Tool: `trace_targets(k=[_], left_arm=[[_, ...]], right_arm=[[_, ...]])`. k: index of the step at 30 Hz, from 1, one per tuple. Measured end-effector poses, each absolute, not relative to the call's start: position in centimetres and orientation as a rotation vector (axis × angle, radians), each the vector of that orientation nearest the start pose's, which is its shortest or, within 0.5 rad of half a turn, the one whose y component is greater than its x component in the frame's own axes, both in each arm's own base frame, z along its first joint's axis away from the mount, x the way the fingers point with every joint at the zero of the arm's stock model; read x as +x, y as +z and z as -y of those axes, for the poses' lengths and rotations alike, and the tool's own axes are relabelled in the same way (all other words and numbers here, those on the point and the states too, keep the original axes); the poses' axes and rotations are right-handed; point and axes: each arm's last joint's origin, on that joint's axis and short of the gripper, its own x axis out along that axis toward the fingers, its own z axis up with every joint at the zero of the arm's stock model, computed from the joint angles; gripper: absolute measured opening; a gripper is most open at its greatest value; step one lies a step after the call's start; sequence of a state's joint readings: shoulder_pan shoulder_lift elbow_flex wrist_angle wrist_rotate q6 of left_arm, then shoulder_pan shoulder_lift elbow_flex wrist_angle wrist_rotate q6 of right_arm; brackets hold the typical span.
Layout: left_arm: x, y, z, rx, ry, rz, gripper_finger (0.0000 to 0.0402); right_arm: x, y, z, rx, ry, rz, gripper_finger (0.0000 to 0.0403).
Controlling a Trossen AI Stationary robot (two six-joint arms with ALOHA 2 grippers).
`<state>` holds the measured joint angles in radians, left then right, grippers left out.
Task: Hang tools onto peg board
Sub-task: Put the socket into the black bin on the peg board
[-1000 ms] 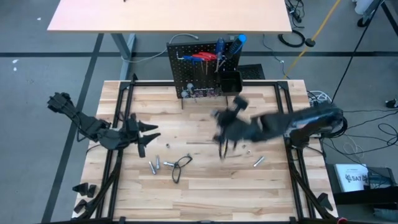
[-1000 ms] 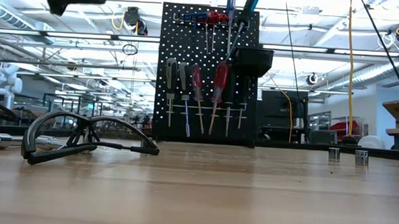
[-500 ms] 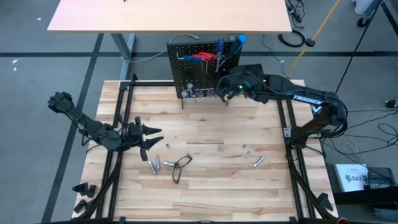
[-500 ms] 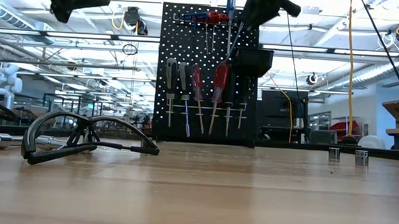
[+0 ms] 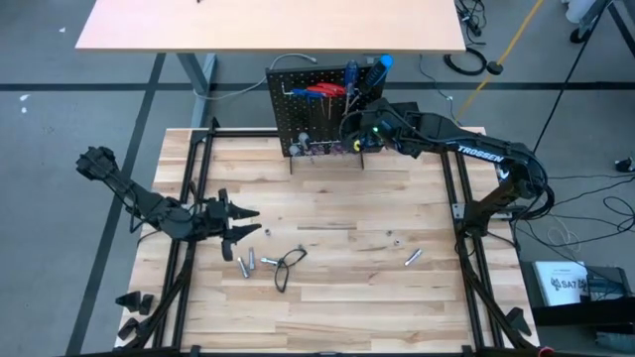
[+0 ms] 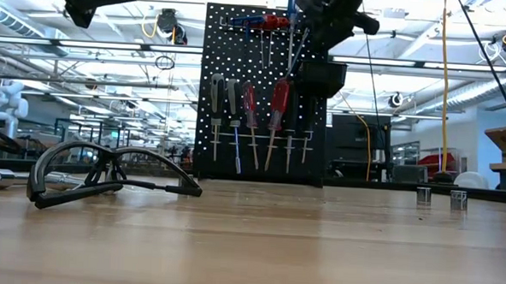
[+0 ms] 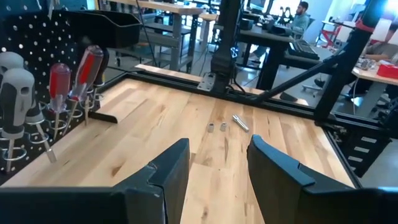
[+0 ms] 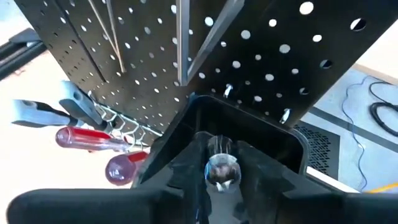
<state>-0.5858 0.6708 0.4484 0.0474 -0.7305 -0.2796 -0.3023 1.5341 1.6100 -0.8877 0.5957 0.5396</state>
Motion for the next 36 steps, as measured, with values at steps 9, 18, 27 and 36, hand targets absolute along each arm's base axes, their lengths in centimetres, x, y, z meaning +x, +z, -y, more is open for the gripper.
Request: trace_targets(k=[9,18,27,36], left_arm=[[13.9,25.9,6.9,-0.186,0.158,-0.098,0.0164],[13.6,24.8,7.4,-0.098,0.029,-0.213,0.0164],[12.5,20.6,8.2,-0.265,-0.042,-0.678,0.0164],[13.7,18.2,8.4,-0.253,0.193,-0.756,0.0164]], right_arm=[[29.2,37.7,10.8,0.338,-1.046,-0.613,0.0152],[29.8,37.5,8.9,0.359,-0.882,-0.675,0.0195],[31.3,37.1,0.2,0.289,-0.581,-0.712,0.0194],[32.1,31.2,-7.9,0.214,-0.468,-0.561,0.0194]])
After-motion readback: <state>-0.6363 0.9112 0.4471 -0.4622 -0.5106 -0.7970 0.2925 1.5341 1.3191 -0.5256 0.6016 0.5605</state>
